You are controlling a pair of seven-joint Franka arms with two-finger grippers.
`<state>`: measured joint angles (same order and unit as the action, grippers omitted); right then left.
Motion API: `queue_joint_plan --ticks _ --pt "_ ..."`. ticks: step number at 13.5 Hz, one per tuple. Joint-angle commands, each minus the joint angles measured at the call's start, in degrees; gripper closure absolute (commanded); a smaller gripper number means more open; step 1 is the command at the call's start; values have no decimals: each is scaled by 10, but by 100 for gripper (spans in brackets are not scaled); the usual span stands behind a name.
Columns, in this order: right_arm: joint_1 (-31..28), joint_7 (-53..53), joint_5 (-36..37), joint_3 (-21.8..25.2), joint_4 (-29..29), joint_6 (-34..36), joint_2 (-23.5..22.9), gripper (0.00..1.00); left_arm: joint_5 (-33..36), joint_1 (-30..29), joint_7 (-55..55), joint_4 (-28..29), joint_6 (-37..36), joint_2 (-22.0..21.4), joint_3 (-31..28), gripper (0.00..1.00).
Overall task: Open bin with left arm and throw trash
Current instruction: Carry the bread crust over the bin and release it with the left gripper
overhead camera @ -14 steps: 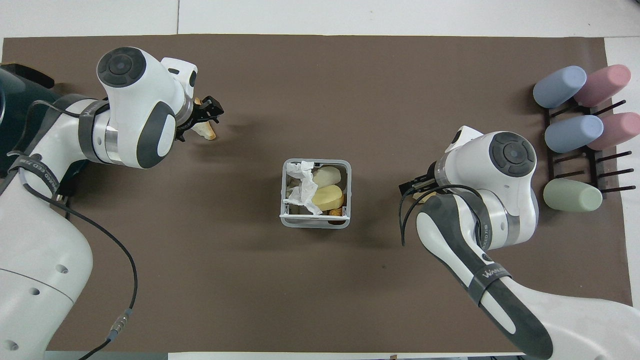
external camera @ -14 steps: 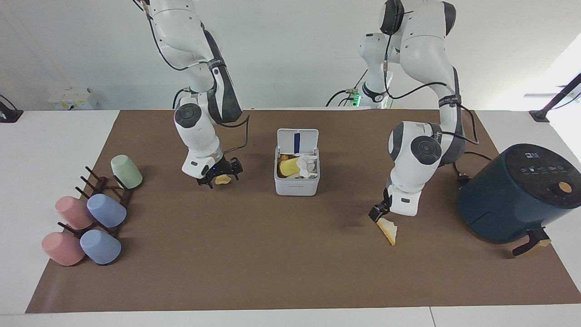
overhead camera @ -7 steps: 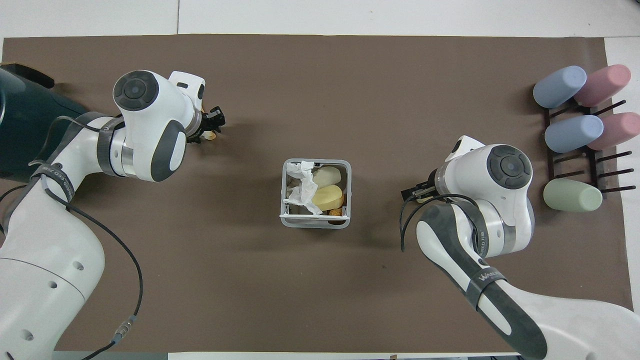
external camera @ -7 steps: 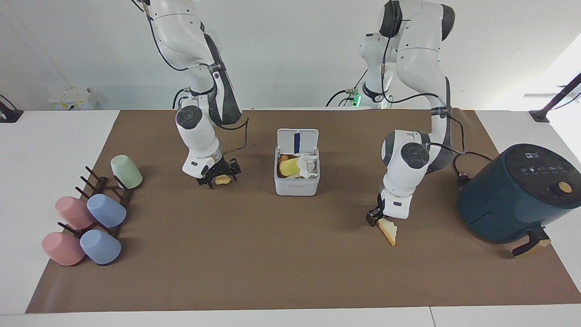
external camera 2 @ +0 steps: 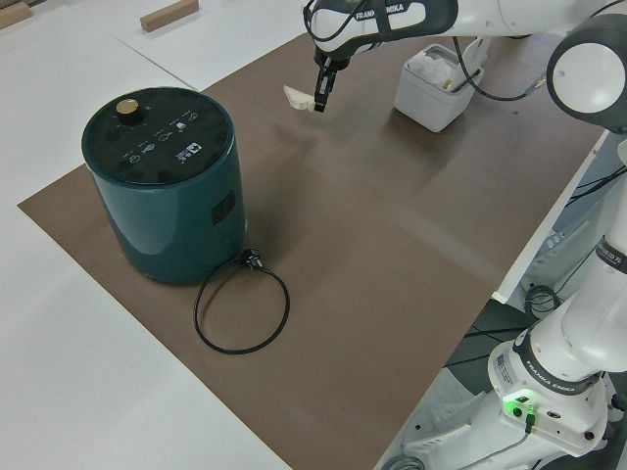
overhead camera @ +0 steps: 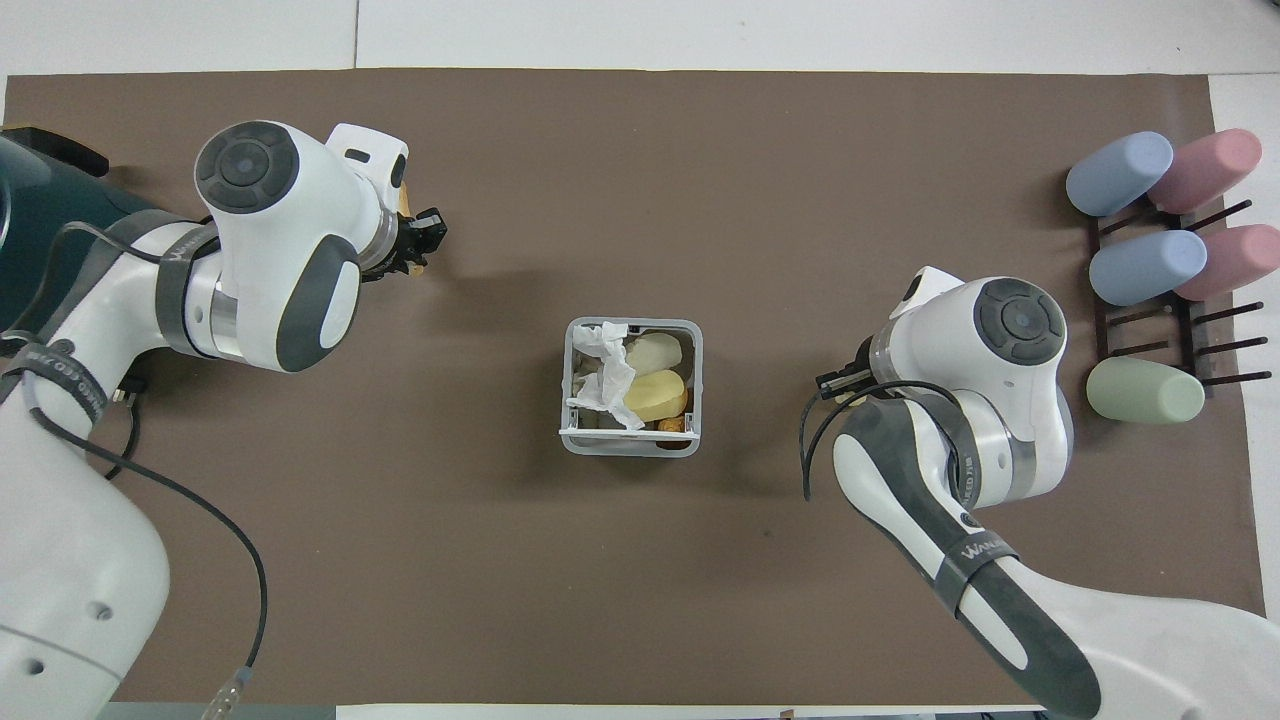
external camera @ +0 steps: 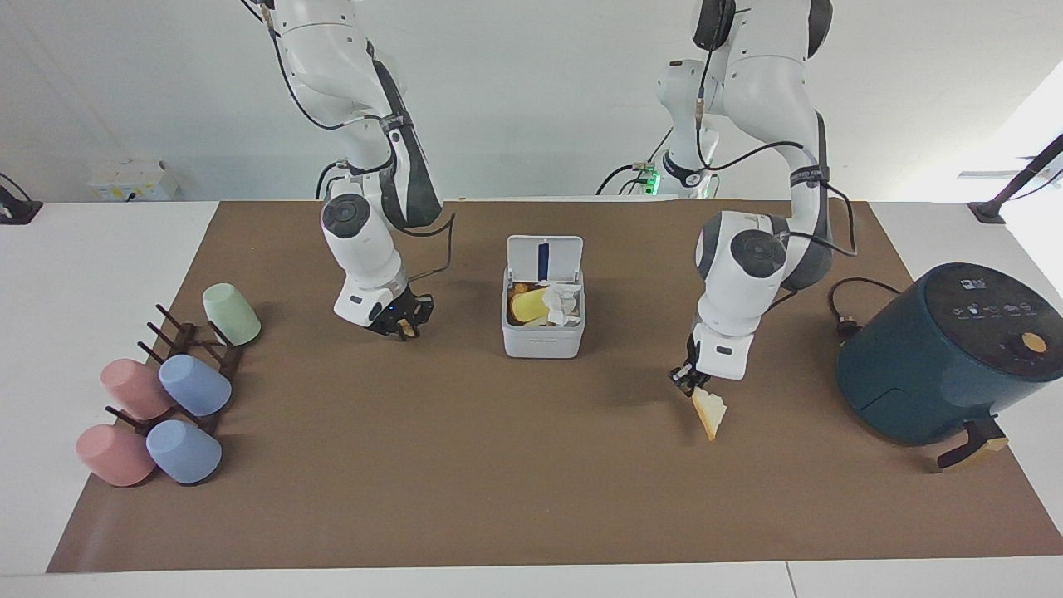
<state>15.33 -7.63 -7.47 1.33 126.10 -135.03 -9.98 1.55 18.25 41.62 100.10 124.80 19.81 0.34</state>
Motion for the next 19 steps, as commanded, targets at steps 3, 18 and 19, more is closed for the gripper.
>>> queue_joint_plan --ticks 3,18,19 --pt "-21 -6 12 -4 -86 92 -3 100 -2 91 20 20 -94 -93 -5 100" --pt "-16 92 -2 -12 -260 234 -38 100 -96 241 56 69 -47 -124 -3 0" --pt "-16 100 -10 -12 -266 237 -41 100 -96 240 56 68 -47 -123 -3 0"
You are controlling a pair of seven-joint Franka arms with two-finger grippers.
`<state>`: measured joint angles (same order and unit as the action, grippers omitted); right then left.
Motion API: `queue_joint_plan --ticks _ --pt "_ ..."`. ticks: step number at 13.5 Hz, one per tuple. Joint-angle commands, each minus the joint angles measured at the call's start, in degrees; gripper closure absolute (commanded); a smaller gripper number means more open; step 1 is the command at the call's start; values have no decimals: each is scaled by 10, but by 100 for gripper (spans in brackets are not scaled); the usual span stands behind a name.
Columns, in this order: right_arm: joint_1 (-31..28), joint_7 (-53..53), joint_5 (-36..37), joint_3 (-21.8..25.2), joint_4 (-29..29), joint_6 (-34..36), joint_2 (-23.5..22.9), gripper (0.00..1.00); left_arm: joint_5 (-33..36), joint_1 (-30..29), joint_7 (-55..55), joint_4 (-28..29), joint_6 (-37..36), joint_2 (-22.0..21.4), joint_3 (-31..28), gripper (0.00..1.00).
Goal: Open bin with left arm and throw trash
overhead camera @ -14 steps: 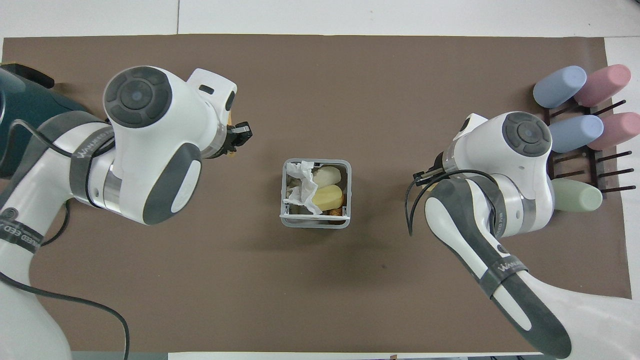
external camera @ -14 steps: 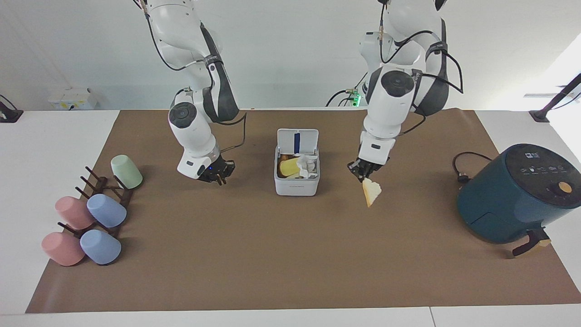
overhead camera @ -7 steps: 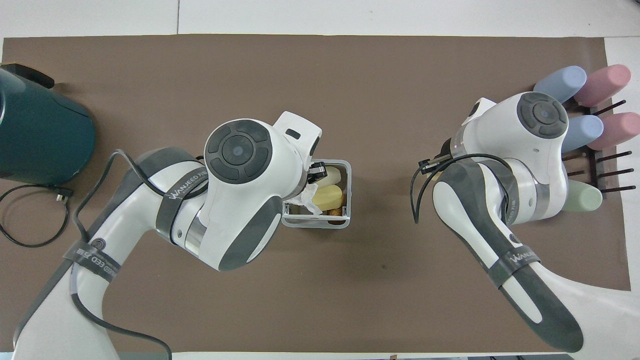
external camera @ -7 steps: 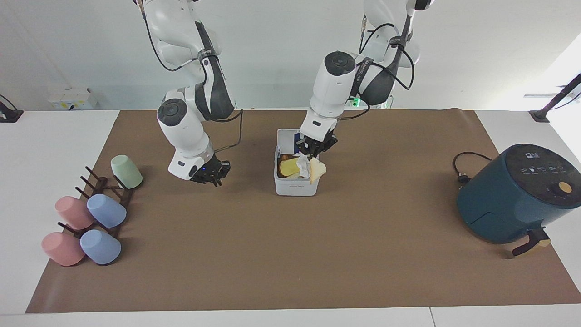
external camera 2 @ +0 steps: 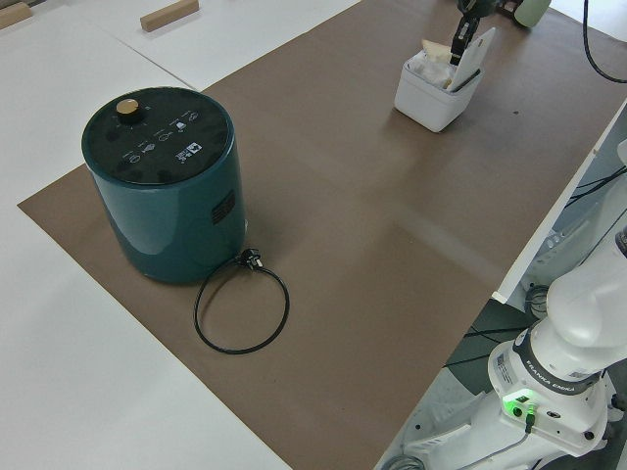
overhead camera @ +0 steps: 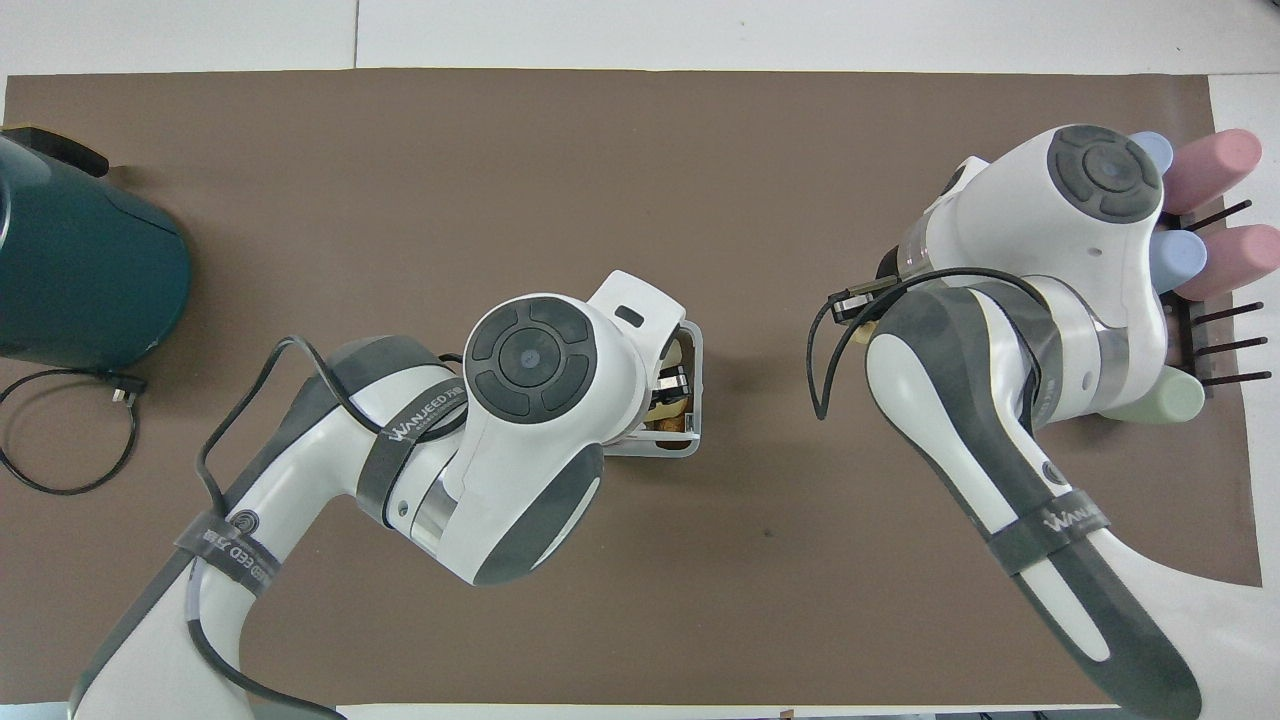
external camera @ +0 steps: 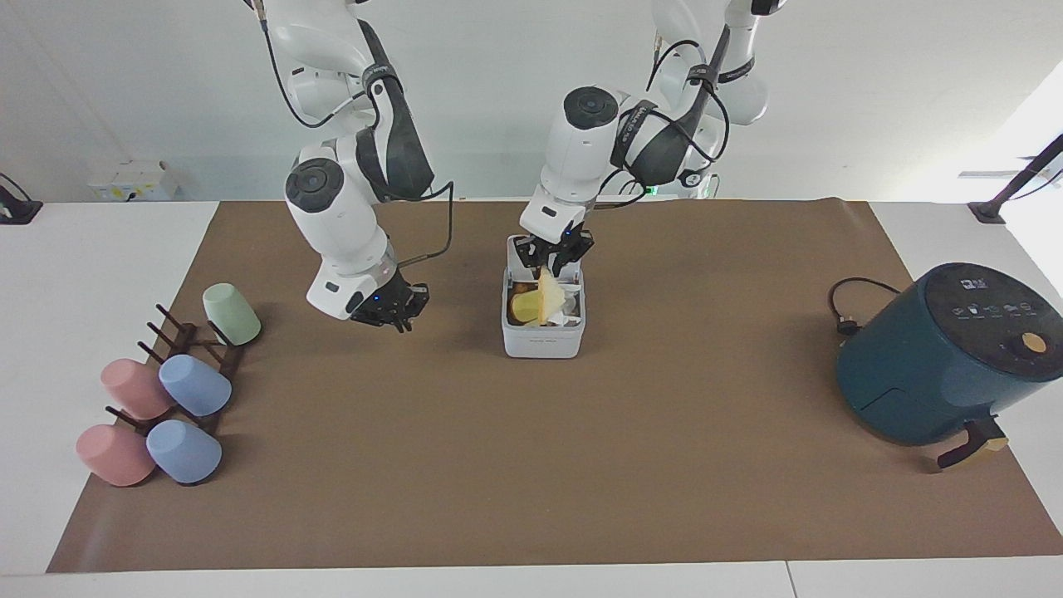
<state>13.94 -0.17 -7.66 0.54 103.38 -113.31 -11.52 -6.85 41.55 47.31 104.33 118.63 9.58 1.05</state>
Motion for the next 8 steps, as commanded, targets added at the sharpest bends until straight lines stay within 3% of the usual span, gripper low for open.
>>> queue_joint_plan --ticks 1,3,5,8 --pt "-2 29 -26 -4 -41 20 -25 100 -12 7 1 24 13 -20 -10 0" --pt "-2 56 -81 -4 -42 26 -25 100 -11 4 -1 18 2 -19 -12 0" --pt "11 158 -152 -6 -42 17 -25 100 -7 -4 -6 18 -7 -25 -17 0" --pt "69 291 -179 -7 -48 -23 -25 100 -6 -63 -71 25 -36 -52 -19 0"
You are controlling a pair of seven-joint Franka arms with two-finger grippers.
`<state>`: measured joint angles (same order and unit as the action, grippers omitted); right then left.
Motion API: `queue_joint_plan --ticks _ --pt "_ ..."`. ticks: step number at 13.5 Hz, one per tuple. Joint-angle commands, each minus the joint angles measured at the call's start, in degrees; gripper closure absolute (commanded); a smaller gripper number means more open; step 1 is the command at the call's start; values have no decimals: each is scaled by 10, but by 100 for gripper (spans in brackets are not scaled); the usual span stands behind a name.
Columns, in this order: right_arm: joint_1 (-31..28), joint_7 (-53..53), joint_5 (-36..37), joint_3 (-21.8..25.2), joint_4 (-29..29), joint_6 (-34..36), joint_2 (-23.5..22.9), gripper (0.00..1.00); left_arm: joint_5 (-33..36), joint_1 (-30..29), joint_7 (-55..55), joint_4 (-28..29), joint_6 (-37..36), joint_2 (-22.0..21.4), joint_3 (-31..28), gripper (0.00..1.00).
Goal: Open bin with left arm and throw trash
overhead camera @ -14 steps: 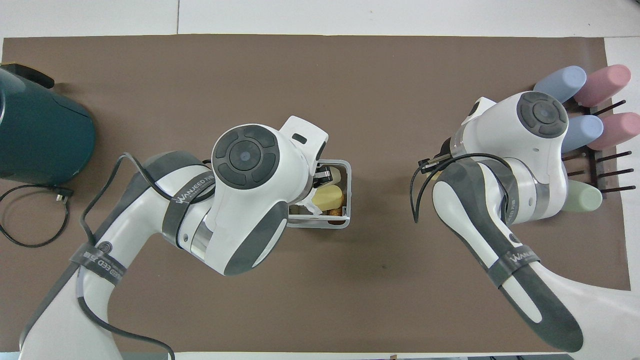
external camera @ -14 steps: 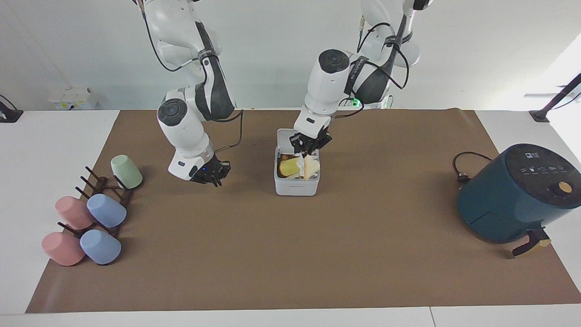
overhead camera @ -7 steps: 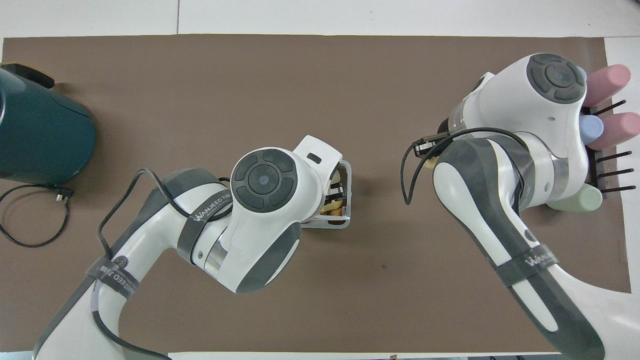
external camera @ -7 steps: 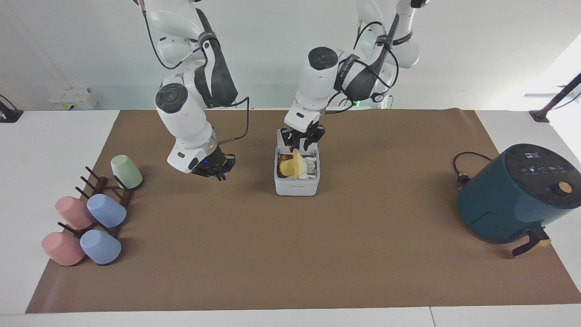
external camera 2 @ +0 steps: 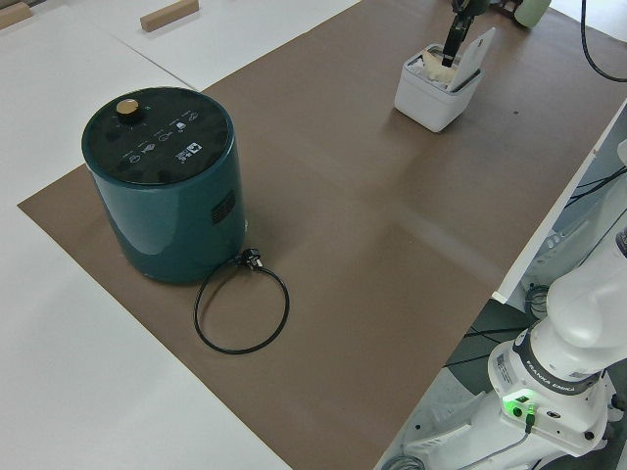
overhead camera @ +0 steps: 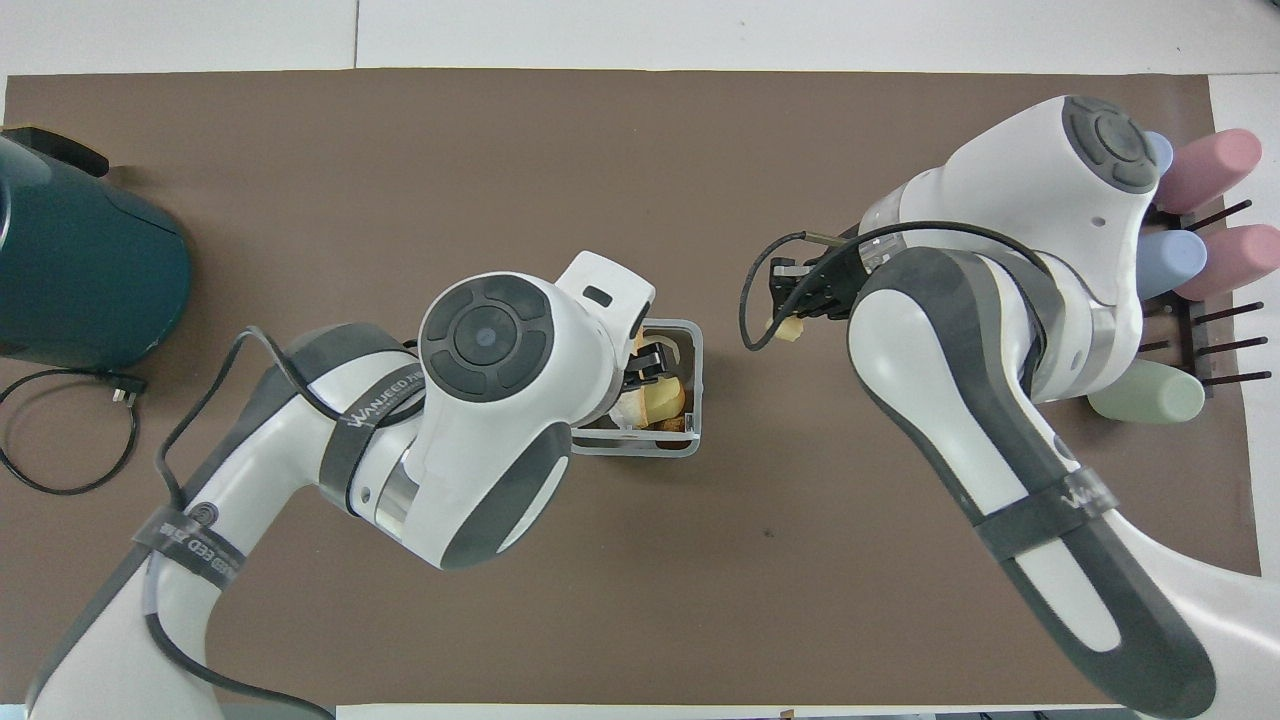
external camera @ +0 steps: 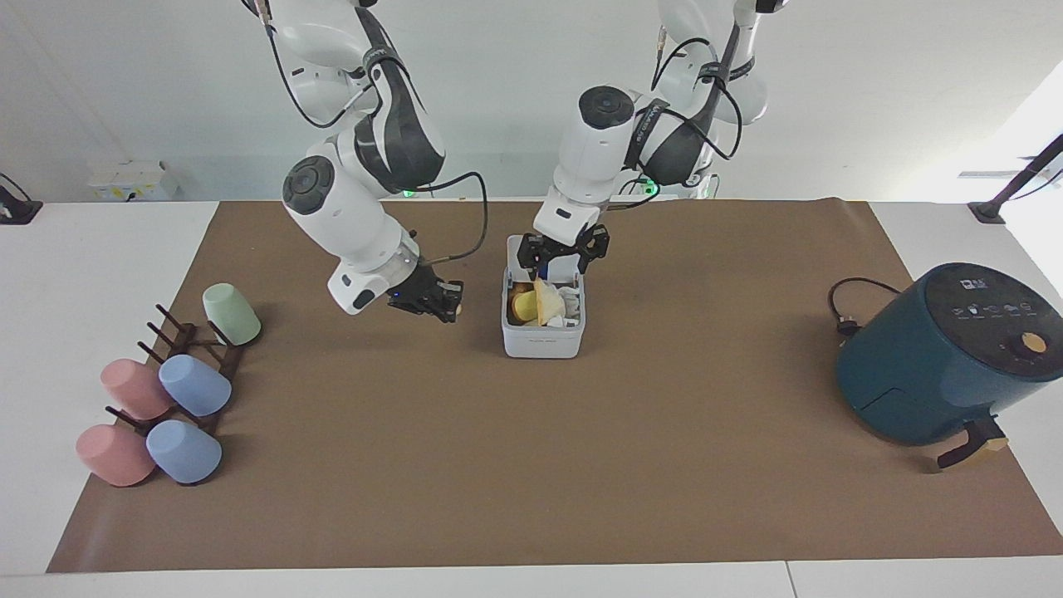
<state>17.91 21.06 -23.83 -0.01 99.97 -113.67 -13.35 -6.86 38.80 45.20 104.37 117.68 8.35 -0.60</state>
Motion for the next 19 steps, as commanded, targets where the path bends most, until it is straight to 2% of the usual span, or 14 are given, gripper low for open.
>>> queue_joint_plan --ticks 1,3,5,6,7,8,13,16,19 --pt "43 117 -31 -2 -14 -32 -7 100 -6 -62 -83 24 -49 -50 -3 0" --pt "73 181 -62 -2 -7 -67 -12 100 -6 -112 -146 32 -76 -79 -3 0" --pt "107 232 -63 -2 12 -110 -9 100 -5 -170 -229 39 -105 -110 -3 0" --pt "114 235 -63 -2 25 -117 -5 65 5 -199 -266 38 -123 -121 -3 0" --pt "118 238 -63 -2 29 -116 -2 9 25 -215 -292 35 -133 -127 -3 0" --pt "126 250 -63 -2 30 -113 -1 0 36 -234 -314 31 -135 -131 -4 0" --pt "126 278 -29 1 21 -107 0 0 41 -315 -386 -42 -182 -123 -3 0" --pt "132 279 -1 1 19 -102 4 0 73 -332 -418 -105 -233 -106 -5 0" --pt "122 238 119 -2 -32 -52 -2 0 81 -360 -438 -156 -284 -88 -5 0"
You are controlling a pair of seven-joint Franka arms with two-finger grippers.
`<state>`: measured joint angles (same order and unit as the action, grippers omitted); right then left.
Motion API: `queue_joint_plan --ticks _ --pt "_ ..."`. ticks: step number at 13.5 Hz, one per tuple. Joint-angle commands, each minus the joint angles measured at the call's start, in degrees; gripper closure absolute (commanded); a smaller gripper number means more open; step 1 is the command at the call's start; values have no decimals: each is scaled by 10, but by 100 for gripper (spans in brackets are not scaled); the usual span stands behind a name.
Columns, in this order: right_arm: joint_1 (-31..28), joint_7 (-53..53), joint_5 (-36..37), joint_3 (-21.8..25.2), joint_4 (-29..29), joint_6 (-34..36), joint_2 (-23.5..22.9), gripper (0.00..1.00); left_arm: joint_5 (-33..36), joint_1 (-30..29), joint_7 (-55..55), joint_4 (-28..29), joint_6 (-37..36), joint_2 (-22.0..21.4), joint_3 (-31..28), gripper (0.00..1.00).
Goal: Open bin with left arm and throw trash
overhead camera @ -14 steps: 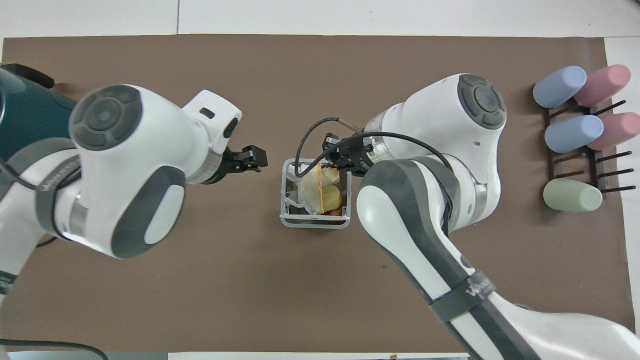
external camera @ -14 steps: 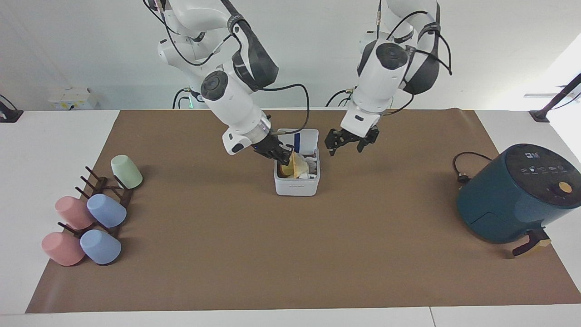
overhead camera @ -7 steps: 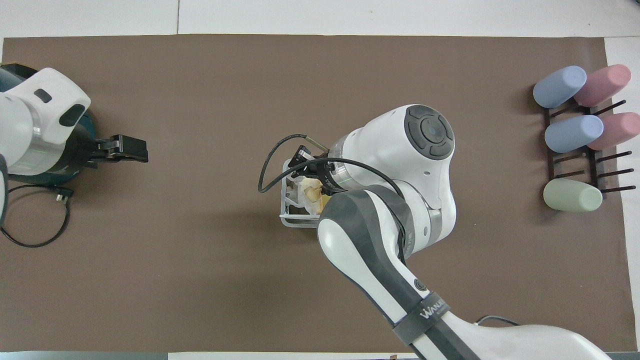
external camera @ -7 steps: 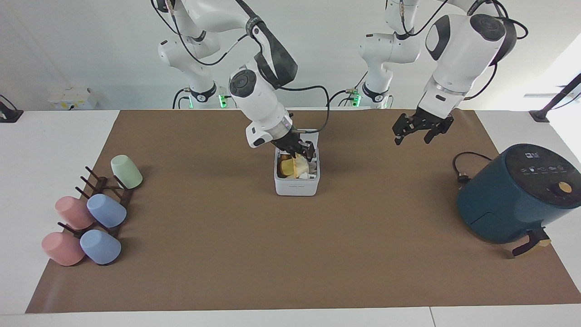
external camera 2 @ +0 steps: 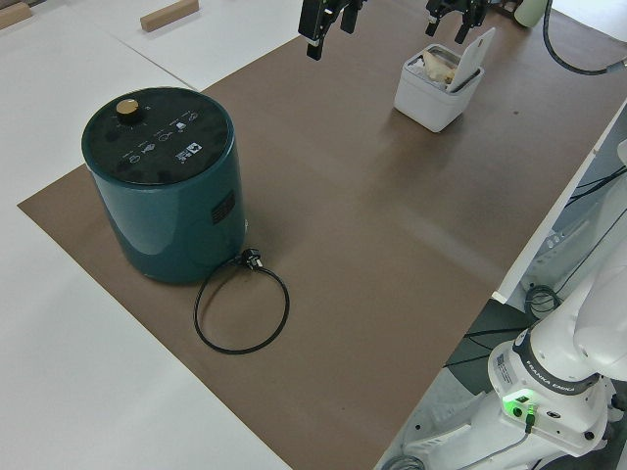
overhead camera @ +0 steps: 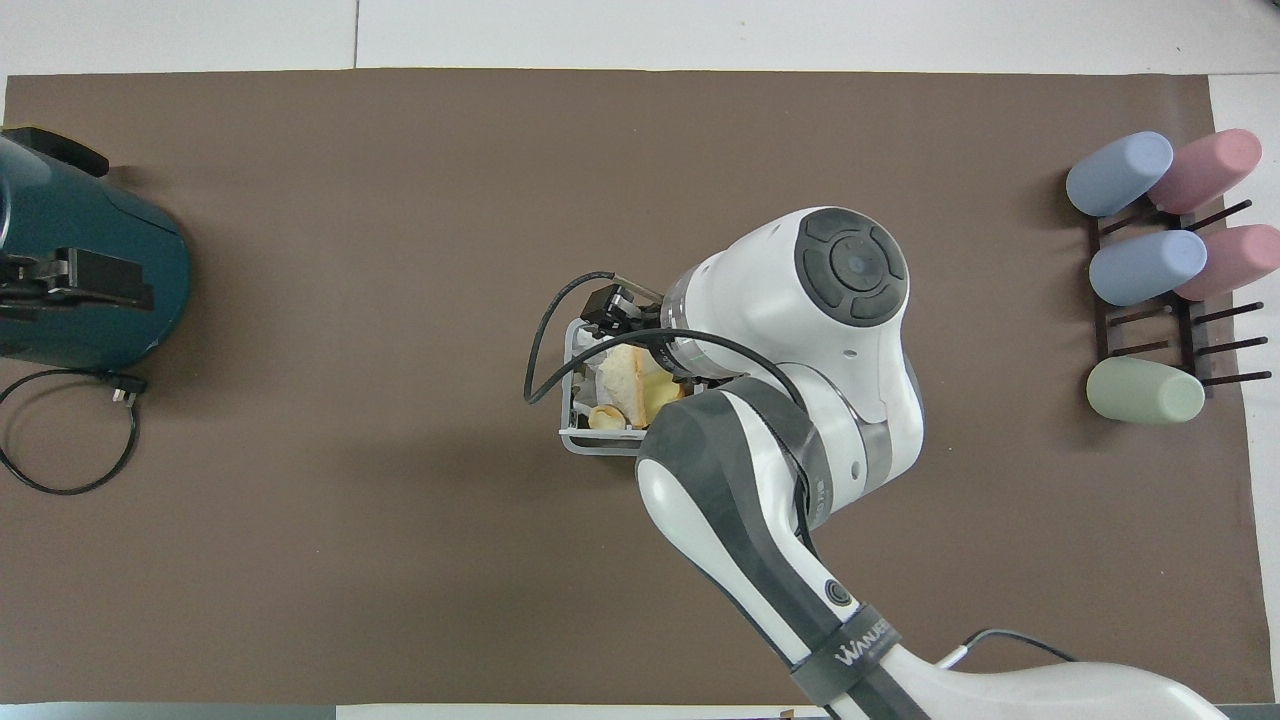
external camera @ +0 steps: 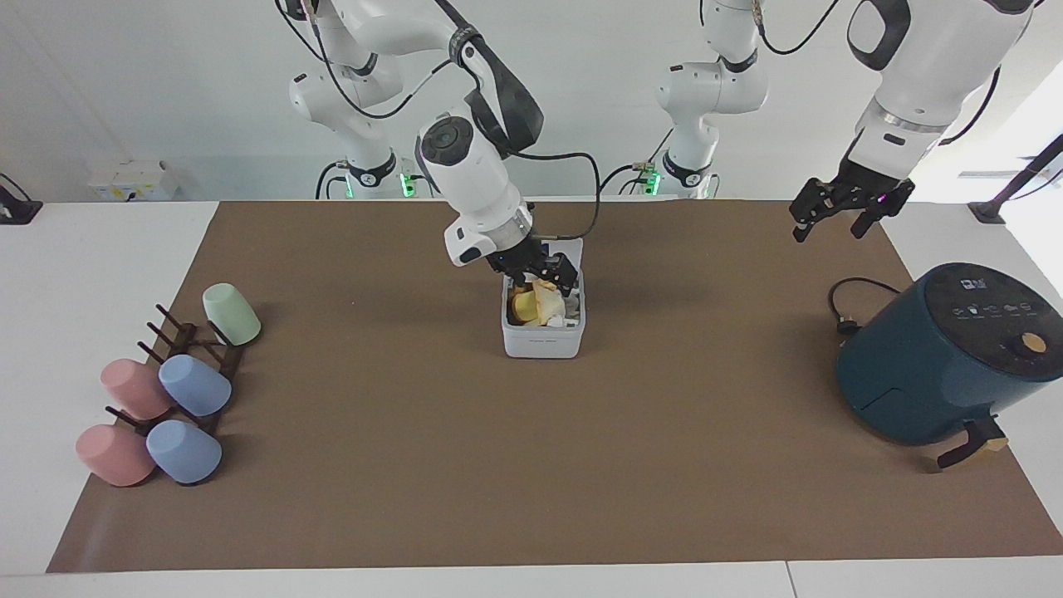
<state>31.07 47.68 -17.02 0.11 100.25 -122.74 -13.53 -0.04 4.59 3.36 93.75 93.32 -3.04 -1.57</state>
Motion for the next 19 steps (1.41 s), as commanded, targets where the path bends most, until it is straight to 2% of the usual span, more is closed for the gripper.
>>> queue_joint_plan --ticks 1,4,6,9,11,13,15,16,19 --pt "-20 -63 65 2 -50 68 3 0 12 -25 -26 -51 -43 25 5 0" --pt "-98 -221 115 4 -105 198 14 0 7 -26 -29 -50 -60 23 4 0" --pt "-148 -301 147 4 -113 263 51 0 3 -34 -33 -47 -64 23 3 0" --pt "-215 -351 156 3 -109 349 109 0 0 -34 -34 -42 -64 21 4 0" --pt "-242 -405 178 1 -77 357 136 0 -3 -31 -33 -39 -64 20 5 0" --pt "-265 -461 179 1 -69 358 141 0 -3 -30 -33 -32 -65 16 5 0" --pt "-261 -458 184 -1 -55 358 150 0 -3 -31 -33 -31 -65 15 5 0" --pt "-271 -455 184 -2 -25 352 167 0 -3 -29 -33 -31 -65 15 6 0" --pt "-305 -473 183 -4 -35 346 163 0 -3 -30 -33 -28 -65 15 6 0"
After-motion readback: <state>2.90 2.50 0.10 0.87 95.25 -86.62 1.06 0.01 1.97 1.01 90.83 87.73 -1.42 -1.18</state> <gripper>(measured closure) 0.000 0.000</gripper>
